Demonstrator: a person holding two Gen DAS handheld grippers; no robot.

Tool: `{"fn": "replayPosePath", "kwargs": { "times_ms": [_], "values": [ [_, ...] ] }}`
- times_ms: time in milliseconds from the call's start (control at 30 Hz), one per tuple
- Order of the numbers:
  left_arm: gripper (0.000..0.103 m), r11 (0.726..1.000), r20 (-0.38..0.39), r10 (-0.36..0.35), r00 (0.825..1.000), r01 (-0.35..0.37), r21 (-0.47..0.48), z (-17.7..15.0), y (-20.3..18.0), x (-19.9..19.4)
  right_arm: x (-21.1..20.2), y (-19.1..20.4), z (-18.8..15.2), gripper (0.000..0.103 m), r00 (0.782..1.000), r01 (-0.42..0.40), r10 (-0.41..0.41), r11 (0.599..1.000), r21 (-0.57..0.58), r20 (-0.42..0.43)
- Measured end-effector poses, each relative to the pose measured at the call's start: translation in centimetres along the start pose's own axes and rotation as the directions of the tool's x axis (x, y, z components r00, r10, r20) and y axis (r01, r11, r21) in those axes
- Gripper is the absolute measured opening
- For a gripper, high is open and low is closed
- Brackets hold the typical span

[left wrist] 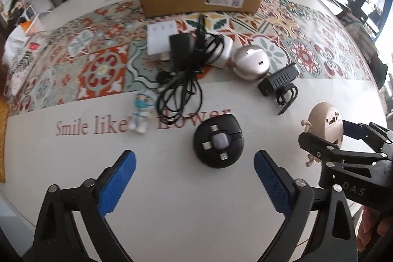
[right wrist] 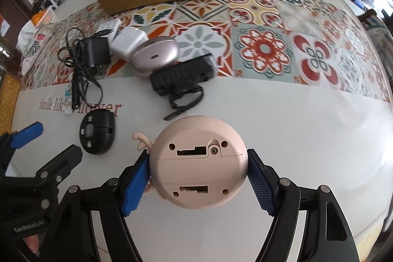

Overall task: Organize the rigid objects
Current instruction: 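Close the left gripper on the black round cable reel while the right holds the pink device, then carry the black reel with the left gripper and pink device with the right into the box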

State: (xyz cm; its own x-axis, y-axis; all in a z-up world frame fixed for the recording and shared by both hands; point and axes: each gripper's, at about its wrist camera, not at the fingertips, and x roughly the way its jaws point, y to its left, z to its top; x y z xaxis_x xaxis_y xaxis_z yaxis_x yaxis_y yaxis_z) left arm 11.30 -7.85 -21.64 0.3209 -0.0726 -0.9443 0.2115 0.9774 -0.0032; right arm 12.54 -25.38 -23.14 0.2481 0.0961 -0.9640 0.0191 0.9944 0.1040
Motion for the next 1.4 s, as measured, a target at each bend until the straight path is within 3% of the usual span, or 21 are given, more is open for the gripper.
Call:
{"fn": "replayPosePath", "kwargs": {
  "times_ms": [267, 333, 567, 833, 1100, 1400],
  "values": [
    [0.093, 0.998, -0.032, -0.046, 0.998, 0.047, 0.037, 1.0, -1.8, 2.4, 0.4, -1.5, -0.9, 0.075, 1.000, 0.020, -0.020, 0.999, 0.042, -0.016],
    [0.086, 0.998, -0.048, -0.045, 0.998, 0.047, 0.039, 1.0, -1.8, 3.2, 0.5, -1.6, -1.0, 0.075, 1.000, 0.027, -0.026, 0.999, 0.043, -0.017],
    [0.076, 0.998, -0.064, -0.030, 0.998, 0.033, 0.051, 1.3, -2.3, 4.7, 1.0, -1.4, -0.7, 0.075, 0.999, 0.035, -0.035, 0.999, 0.037, -0.024],
    [0.055, 0.998, -0.072, -0.022, 0.997, 0.026, 0.057, 1.5, -2.7, 5.4, 1.1, -1.4, -0.7, 0.075, 0.999, 0.042, -0.041, 0.999, 0.034, -0.023],
    [0.055, 0.998, -0.063, -0.032, 0.997, 0.035, 0.052, 1.1, -2.3, 4.8, 0.7, -1.0, -0.5, 0.075, 0.999, 0.030, -0.030, 0.999, 0.024, -0.013],
    [0.055, 0.999, 0.013, -0.026, 1.000, 0.026, 0.029, 1.1, -0.9, 0.6, -1.4, -0.2, 0.1, 0.075, 0.999, 0.010, -0.010, 1.000, 0.010, 0.035]
  ]
}}
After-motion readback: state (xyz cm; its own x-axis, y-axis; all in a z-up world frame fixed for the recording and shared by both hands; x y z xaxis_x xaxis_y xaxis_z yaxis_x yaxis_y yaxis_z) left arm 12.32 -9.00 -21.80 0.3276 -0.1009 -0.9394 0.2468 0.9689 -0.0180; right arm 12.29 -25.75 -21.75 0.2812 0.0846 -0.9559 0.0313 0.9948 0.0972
